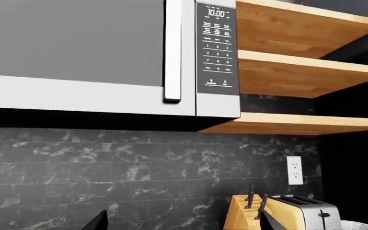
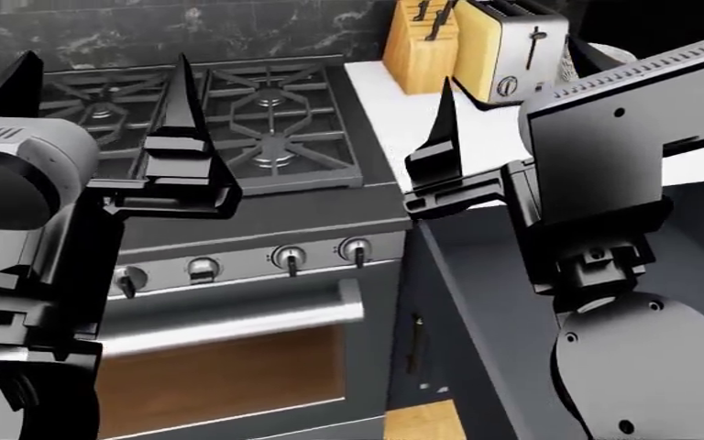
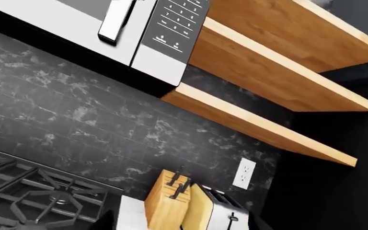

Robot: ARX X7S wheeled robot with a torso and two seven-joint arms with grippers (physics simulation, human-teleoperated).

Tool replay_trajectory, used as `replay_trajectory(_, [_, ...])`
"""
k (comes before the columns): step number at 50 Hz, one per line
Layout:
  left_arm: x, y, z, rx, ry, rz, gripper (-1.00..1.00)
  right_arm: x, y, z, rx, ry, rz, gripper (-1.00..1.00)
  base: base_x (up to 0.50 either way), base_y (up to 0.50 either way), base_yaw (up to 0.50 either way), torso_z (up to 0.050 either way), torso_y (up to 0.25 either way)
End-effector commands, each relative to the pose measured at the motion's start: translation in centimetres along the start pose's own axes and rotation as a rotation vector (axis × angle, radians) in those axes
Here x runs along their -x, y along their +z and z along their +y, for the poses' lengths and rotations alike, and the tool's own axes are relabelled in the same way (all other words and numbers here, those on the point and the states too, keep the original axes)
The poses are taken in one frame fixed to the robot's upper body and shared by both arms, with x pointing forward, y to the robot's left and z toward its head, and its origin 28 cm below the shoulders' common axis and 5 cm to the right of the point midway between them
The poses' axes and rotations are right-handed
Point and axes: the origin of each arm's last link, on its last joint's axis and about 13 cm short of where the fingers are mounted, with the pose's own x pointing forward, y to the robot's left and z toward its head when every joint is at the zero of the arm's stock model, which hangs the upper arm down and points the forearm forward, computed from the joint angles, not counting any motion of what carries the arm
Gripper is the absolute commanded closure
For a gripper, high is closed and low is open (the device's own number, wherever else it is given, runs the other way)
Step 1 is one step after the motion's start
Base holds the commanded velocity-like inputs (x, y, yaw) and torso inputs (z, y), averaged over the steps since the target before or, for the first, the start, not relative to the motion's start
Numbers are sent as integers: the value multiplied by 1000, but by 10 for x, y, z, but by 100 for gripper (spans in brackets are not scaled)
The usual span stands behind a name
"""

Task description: Close the right drawer.

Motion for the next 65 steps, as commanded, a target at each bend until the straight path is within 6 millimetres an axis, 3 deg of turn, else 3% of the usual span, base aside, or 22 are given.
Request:
replay_trajectory(1, [0,0,0,0,-2,-1,-100,-1,1,0,-9,0,0,-100,0,0,-500,0,0])
replay_trajectory(65, [2,-1,0,5,-4,0,-100,0,-1,-1,-46,-19,-7,-100,0,0,-500,0,0])
